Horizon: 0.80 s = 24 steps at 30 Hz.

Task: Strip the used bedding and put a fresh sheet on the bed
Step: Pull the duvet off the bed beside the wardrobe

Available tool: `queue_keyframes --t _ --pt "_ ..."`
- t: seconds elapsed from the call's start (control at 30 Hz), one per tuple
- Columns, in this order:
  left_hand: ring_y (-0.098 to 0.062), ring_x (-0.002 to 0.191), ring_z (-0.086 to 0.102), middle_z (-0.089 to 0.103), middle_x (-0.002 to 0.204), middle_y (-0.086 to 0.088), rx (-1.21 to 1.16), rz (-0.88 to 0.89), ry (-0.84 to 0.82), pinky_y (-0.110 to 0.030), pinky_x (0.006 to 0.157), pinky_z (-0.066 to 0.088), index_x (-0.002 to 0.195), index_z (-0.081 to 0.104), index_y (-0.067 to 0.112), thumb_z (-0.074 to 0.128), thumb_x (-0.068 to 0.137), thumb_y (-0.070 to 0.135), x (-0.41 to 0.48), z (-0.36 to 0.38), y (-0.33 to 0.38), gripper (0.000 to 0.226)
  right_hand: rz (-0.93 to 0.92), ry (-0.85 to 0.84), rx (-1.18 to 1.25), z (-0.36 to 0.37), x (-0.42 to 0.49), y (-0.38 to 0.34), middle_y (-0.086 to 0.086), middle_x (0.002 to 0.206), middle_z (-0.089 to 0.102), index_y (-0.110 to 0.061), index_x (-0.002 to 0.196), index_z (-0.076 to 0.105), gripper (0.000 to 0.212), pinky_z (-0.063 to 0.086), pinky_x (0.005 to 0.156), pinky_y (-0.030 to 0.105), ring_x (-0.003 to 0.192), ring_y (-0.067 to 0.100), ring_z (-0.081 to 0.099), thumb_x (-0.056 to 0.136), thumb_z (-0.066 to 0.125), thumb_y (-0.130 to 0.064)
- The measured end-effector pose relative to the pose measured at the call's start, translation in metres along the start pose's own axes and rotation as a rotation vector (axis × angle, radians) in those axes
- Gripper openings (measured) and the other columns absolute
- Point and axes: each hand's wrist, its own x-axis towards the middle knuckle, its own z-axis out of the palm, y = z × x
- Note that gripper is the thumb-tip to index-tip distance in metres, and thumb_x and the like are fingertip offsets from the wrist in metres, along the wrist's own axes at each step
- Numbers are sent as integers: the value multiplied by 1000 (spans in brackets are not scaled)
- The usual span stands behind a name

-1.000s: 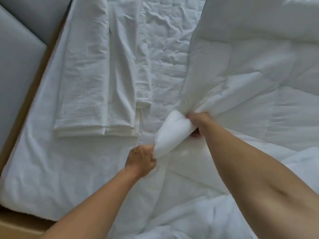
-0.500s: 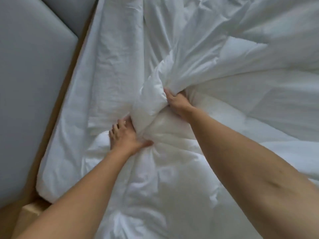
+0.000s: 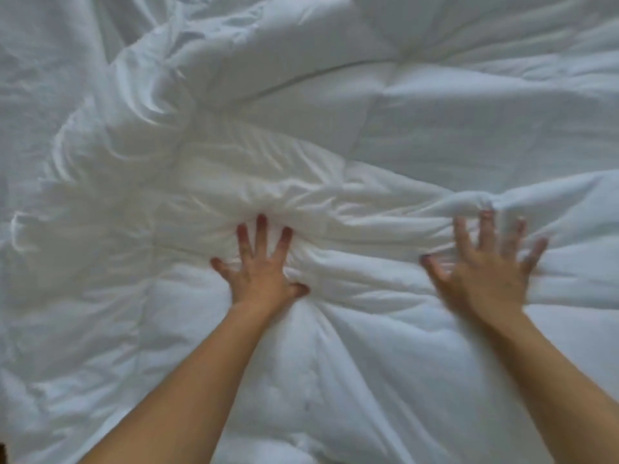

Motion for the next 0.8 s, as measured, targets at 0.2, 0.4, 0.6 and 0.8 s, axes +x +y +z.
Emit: queue_keyframes --t 0.2,0.4,0.6,0.8 --pt "-37 153 5 -7 168 -6 -10 150 97 -76 110 21 159 1 36 65 80 59 -29 -2 132 105 257 -575 270 71 -47 125 7 168 -12 -35 160 -4 97 4 118 64 153 38 -3 81 17 -89" --pt "-37 154 -11 -23 166 8 217 688 -152 -80 105 24 150 -18 56 70 64 81 -90 72 352 125 114 -97 672 45 -22 209 14 142 54 -20 137 58 50 25 118 54 136 34 45 91 62 -38" --pt "-48 146 25 16 163 -24 166 467 -97 -56 109 37 159 17 30 75 81 45 -88 89 449 98 692 709 471 86 -62 377 17 158 33 -25 137 55 48 8 118 61 146 40 28 91 54 -38" --pt "-19 150 23 20 165 -5 -258 838 88 -28 112 25 156 21 49 57 74 68 -164 96 626 91 1666 48 1959 191 -72 519 10 161 26 -33 159 -6 143 34 116 52 142 33 38 56 87 -67"
